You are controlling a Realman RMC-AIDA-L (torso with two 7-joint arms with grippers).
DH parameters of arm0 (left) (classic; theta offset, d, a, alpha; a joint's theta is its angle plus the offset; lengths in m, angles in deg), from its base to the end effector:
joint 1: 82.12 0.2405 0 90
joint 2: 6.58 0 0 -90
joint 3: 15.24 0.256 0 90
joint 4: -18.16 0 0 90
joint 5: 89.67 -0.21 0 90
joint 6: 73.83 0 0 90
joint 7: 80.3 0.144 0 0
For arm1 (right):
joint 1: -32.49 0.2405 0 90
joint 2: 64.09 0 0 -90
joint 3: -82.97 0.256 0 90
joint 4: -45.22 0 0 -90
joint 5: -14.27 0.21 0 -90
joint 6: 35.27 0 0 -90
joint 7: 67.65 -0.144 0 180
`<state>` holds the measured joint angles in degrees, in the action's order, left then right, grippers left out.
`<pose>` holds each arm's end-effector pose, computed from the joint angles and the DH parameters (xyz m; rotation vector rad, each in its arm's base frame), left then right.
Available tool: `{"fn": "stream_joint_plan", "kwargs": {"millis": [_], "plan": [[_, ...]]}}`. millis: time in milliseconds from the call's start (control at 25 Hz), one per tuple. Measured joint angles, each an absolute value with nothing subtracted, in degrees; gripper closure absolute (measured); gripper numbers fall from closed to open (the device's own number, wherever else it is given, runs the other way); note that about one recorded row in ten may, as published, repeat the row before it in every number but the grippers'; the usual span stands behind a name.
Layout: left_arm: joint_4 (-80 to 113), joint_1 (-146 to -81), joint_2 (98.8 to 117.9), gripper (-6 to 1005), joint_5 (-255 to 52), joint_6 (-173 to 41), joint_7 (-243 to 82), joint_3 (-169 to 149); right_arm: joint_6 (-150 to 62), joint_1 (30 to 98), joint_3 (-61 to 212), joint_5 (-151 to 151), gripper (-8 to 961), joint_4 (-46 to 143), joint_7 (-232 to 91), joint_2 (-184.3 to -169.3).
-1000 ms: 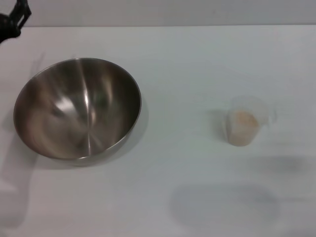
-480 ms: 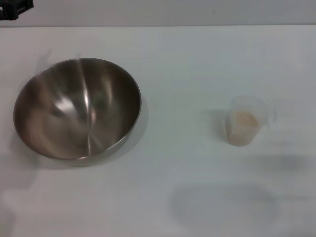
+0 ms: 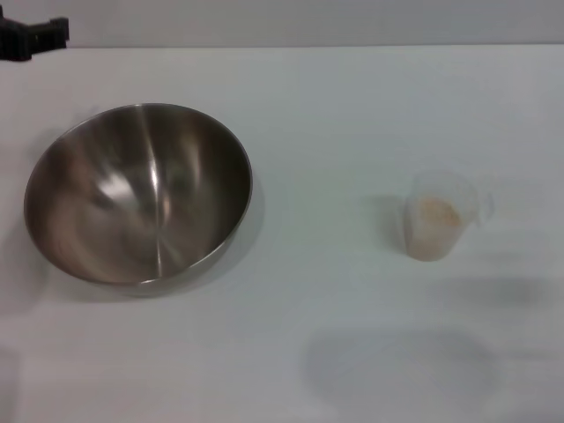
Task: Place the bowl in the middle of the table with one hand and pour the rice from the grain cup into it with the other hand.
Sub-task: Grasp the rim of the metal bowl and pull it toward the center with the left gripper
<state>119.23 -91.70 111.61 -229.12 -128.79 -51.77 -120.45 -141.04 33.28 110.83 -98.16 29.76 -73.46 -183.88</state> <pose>-0.2006 0.3522 0.1098 -1.9772 -0.8236 -0.2603 0.3380 0.1630 0.0164 -1.2462 0.3553 0.9263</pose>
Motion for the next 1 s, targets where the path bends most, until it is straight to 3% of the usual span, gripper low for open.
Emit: {"fn": "stream_joint_plan", "kwargs": {"millis": [440,1000], "plan": [[117.3,-88.7,111.57,253,-229.4,-130.6,-49.0,-117.6,-141.0,33.2,110.8,-98.3,172,29.6,-73.5,-183.88],[108.1,-89.5,111.8,271,-229.5,-127.6,-45.0,-117.4,-141.0,33.3,110.8,-98.5,171,29.8,-73.5,-183.88]]}}
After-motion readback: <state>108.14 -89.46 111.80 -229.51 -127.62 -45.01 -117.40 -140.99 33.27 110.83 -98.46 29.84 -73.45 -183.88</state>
